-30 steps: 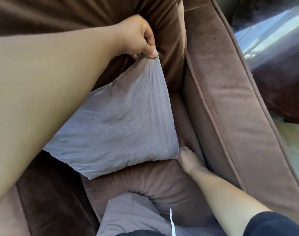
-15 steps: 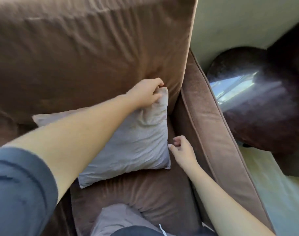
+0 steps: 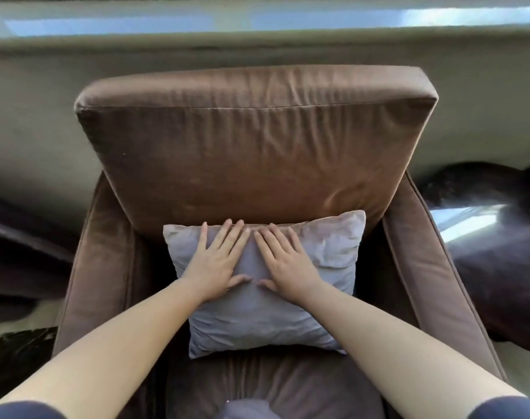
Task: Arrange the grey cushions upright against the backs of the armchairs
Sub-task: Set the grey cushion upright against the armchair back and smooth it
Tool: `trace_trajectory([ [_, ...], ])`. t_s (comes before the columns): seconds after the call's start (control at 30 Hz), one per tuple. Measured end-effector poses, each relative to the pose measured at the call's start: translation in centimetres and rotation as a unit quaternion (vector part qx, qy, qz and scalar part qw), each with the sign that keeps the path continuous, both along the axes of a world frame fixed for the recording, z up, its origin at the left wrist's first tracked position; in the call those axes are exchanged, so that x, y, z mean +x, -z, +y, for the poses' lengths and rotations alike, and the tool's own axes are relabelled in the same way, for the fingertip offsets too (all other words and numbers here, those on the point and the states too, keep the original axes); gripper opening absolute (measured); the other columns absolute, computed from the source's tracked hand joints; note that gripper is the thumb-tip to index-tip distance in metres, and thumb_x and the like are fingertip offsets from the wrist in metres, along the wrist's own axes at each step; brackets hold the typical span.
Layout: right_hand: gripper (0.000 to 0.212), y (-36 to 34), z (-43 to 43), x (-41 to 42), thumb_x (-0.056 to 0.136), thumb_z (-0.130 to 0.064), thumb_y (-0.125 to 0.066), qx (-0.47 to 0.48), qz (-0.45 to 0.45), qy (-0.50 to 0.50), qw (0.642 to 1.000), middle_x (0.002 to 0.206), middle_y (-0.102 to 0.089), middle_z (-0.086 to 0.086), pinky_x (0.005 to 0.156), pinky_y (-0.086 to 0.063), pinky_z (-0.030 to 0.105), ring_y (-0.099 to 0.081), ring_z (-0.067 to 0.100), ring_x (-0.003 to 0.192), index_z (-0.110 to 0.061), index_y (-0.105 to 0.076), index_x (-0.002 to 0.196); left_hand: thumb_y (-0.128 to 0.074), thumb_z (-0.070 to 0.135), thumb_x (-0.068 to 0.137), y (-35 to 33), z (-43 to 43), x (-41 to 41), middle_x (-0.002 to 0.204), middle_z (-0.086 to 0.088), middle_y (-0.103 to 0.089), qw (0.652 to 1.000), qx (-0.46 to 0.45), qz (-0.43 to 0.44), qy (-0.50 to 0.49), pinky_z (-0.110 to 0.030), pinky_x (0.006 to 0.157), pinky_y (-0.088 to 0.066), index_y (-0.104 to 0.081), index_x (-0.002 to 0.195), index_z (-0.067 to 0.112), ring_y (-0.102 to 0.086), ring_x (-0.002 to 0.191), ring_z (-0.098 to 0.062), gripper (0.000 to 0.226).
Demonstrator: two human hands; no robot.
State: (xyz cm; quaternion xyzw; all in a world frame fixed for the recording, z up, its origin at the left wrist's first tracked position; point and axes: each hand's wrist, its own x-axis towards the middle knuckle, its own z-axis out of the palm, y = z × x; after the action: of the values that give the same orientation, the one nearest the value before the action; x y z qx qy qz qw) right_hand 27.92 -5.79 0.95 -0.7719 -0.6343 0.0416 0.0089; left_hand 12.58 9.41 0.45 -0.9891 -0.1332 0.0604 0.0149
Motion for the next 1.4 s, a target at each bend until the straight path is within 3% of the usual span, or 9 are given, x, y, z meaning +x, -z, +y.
trace_trajectory([
  [0.13,0.128,0.6,-0.1,2.1,0.056,-0.066,-0.075,-0.064,-0.012,0.053,0.996,0.161,-0.024,0.008,0.114,-0.019,0.064,-0.022,0.031,0.148,-0.009,-0.016,0.154,-0.043,0.086,0.071,0.6,2.0,-1.7,0.165,-0.005,-0.014,0.999,0.009,0.027,-0.031,-0.071,0.112,-0.011,-0.017,0.157,0.010,-0.018,0.151,-0.022,0.117],
  [0.3,0.120,0.2,-2.9,6.3,0.057,-0.063,-0.076,-0.058,-0.051,0.077,0.994,0.159,-0.031,0.001,0.112,-0.022,0.064,-0.032,0.026,0.144,-0.015,-0.024,0.154,-0.049,0.085,0.069,0.6,3.3,-2.8,0.165,0.002,-0.014,0.998,0.029,0.028,-0.047,-0.074,0.111,-0.008,-0.014,0.157,0.014,-0.020,0.151,-0.015,0.119],
  [0.5,0.122,-1.0,-6.7,9.4,0.054,-0.044,-0.087,-0.084,-0.073,0.198,0.974,0.160,-0.028,0.004,0.111,-0.023,0.064,-0.025,0.031,0.146,-0.013,-0.023,0.153,-0.063,0.077,0.065,0.5,2.9,-3.5,0.165,0.000,-0.016,0.995,0.046,0.025,-0.079,-0.076,0.109,-0.004,-0.015,0.157,0.012,-0.022,0.150,-0.018,0.122],
  [0.73,0.111,-2.8,-7.8,7.4,0.065,-0.033,-0.083,-0.100,-0.060,0.187,0.975,0.162,-0.019,0.002,0.113,-0.032,0.055,-0.020,0.025,0.149,-0.012,-0.020,0.154,-0.076,0.067,0.060,2.6,2.5,-3.1,0.163,-0.005,-0.022,0.995,0.015,-0.038,-0.091,-0.071,0.110,-0.010,-0.018,0.156,0.010,-0.024,0.149,-0.024,0.126],
  [0.9,0.106,-3.2,-7.3,4.1,0.061,-0.030,-0.084,-0.075,-0.048,0.207,0.974,0.159,-0.030,0.005,0.105,-0.042,0.050,-0.031,0.027,0.145,-0.008,-0.031,0.150,-0.065,0.066,0.075,1.8,2.7,-3.1,0.166,0.000,0.004,0.995,-0.038,-0.002,-0.092,-0.072,0.113,-0.005,0.008,0.156,0.013,0.002,0.153,-0.021,0.121],
  [1.0,0.103,-3.8,-6.1,1.9,0.066,-0.028,-0.080,-0.037,-0.015,0.219,0.975,0.159,-0.028,0.006,0.108,-0.040,0.048,-0.028,0.027,0.146,-0.009,-0.026,0.152,-0.058,0.065,0.081,0.4,2.5,-3.0,0.166,-0.001,0.010,0.995,-0.047,0.023,-0.088,-0.072,0.112,0.000,0.015,0.155,0.016,0.010,0.153,-0.022,0.115],
  [1.13,0.094,-4.8,-5.4,-1.0,0.081,-0.025,-0.065,0.026,0.069,0.227,0.971,0.164,-0.010,0.003,0.117,-0.028,0.036,-0.015,0.018,0.150,-0.012,-0.009,0.155,-0.049,0.074,0.081,-1.3,1.3,-2.9,0.166,-0.003,0.004,0.990,-0.104,0.003,-0.093,-0.070,0.113,-0.001,0.015,0.154,0.031,0.007,0.153,-0.023,0.107],
  [1.23,0.092,-5.4,-6.7,-2.9,0.087,-0.035,-0.063,0.020,0.066,0.203,0.977,0.165,-0.006,0.002,0.117,-0.028,0.033,-0.014,0.017,0.150,-0.014,-0.005,0.156,-0.047,0.075,0.082,-2.3,-0.9,-3.7,0.167,-0.001,0.004,0.992,-0.101,0.011,-0.081,-0.067,0.116,-0.006,0.012,0.156,0.029,0.006,0.153,-0.021,0.106],
  [1.4,0.076,-6.2,-12.0,-6.0,0.092,-0.037,-0.057,0.049,0.102,0.190,0.975,0.158,-0.026,0.002,0.111,-0.036,0.033,-0.029,0.019,0.144,-0.013,-0.020,0.153,-0.047,0.072,0.085,-4.3,-7.0,-6.2,0.165,0.002,-0.015,0.986,-0.116,-0.039,-0.115,-0.051,0.120,-0.020,-0.007,0.158,0.024,-0.013,0.152,-0.017,0.096],
])
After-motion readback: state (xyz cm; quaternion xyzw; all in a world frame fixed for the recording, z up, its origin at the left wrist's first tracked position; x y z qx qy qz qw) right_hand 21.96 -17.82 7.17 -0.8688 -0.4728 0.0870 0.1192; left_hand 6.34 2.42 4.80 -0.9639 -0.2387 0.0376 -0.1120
